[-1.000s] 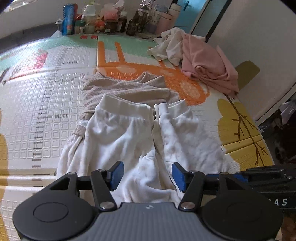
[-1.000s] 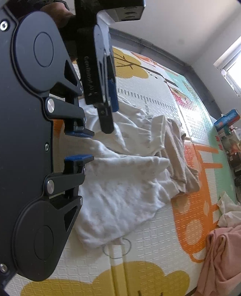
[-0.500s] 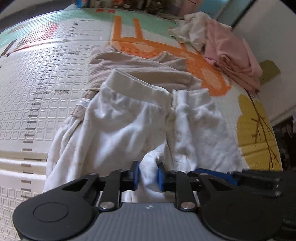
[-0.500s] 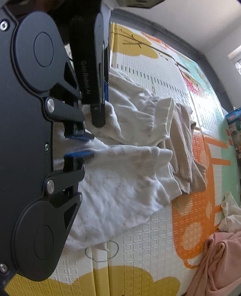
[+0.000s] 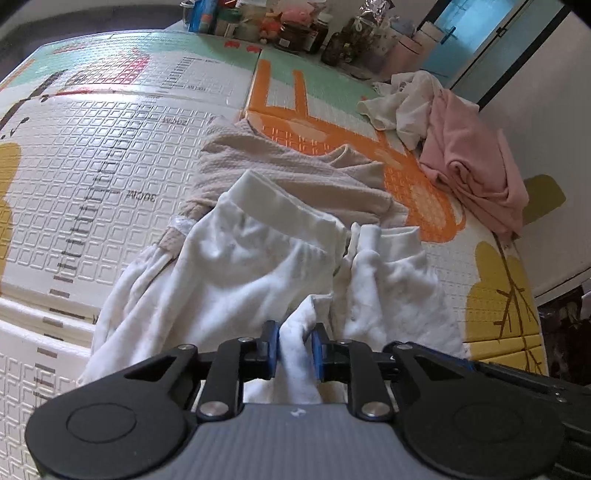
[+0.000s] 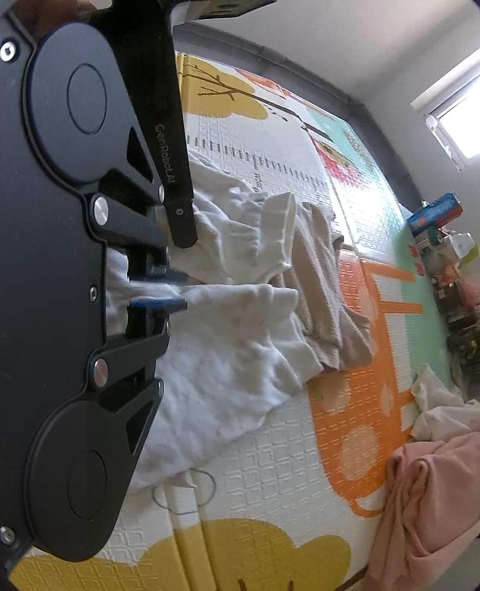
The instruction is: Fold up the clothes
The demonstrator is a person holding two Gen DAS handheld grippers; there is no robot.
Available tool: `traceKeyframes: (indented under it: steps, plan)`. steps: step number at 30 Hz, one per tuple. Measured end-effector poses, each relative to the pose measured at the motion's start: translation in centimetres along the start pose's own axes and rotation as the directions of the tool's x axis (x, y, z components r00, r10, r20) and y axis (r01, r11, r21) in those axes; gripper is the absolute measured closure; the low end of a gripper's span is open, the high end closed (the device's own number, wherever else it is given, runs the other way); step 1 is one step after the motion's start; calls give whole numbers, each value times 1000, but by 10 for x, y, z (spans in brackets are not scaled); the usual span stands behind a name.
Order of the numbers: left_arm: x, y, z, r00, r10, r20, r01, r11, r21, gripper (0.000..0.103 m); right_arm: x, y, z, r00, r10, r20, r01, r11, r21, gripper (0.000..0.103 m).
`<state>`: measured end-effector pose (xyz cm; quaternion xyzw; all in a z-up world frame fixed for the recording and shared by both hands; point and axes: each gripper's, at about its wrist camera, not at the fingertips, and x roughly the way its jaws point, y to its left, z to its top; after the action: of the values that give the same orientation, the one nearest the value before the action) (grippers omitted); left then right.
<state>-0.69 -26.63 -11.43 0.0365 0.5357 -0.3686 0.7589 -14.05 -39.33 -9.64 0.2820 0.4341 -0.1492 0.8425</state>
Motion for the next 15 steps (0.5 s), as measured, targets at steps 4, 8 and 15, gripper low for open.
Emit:
traceKeyframes:
  steps: [4, 8, 15]
  plan:
    - [-7, -6, 7, 999, 9, 50, -11, 1000, 25, 68, 3, -2, 11, 999, -26, 37, 26, 1000, -15, 83]
    - [-15, -9, 17, 991, 41, 126, -47, 998, 42, 54, 9, -4, 23, 998, -40, 46, 40, 999, -6, 82]
    - [-10, 7, 37, 979, 113, 169, -119, 993, 27, 45, 22, 2, 39, 994, -79, 72, 81, 996, -26, 73]
